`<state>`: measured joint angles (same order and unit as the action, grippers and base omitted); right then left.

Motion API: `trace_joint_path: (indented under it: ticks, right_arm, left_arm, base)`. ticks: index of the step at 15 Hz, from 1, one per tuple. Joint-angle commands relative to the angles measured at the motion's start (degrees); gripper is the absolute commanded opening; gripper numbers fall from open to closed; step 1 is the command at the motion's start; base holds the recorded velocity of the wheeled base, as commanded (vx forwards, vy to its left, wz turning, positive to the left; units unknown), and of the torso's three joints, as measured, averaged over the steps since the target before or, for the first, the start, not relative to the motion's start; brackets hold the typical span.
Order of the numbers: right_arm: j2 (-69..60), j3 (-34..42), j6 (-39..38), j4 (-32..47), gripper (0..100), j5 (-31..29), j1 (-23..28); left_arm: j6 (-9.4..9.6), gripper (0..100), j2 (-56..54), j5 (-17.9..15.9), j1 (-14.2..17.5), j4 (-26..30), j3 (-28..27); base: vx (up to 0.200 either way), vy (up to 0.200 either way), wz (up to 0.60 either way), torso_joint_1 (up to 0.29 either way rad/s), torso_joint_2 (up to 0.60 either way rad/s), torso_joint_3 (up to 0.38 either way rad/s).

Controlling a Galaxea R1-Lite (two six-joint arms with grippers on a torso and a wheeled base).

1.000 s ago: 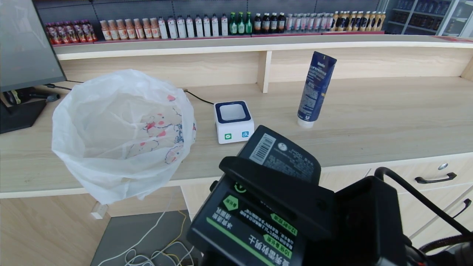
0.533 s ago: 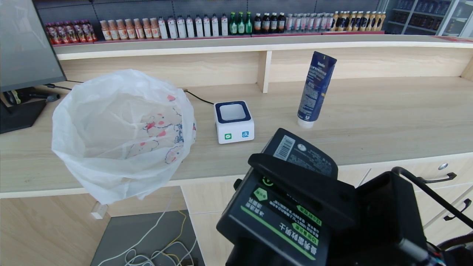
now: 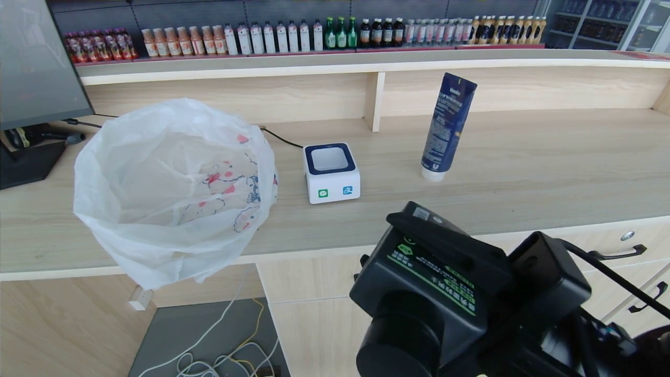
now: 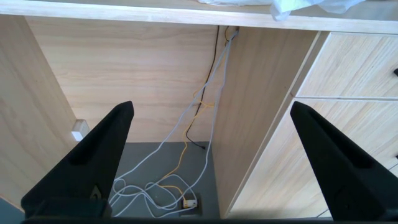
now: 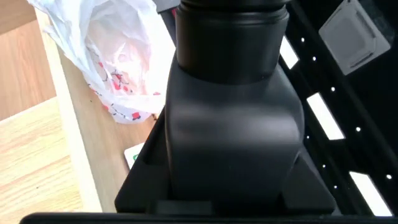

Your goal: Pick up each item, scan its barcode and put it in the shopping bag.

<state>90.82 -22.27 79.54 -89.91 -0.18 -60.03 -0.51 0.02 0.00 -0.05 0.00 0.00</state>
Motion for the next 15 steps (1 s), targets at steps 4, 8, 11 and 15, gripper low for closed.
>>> trace_joint_path:
  ticks: [4, 8, 11, 15]
  right_arm:
    - [-1.9, 6.0, -18.9, -0.1, 0, -0.1, 2.1]
    - [-4.6, 9.9, -38.4, -0.1, 0, -1.4, 2.7]
    - [-7.1, 10.6, -47.0, -0.1, 0, -0.3, 6.7]
    - [-6.4, 8.7, -62.5, -0.1, 0, -3.1, 9.6]
  left_arm:
    - [-0.02, 100, 0.0, 0.0, 0.0, 0.0, 0.0]
    - [-0.02, 100, 0.0, 0.0, 0.0, 0.0, 0.0]
    - [-0.02, 100, 0.0, 0.0, 0.0, 0.0, 0.0]
    - [-0.02, 100, 0.0, 0.0, 0.0, 0.0, 0.0]
  base:
    - [0.0, 0.0, 0.0, 0.0, 0.0, 0.0]
    - [0.0, 0.0, 0.0, 0.0, 0.0, 0.0]
    - [0.0, 0.0, 0.0, 0.0, 0.0, 0.0]
    - [0.0, 0.0, 0.0, 0.0, 0.0, 0.0]
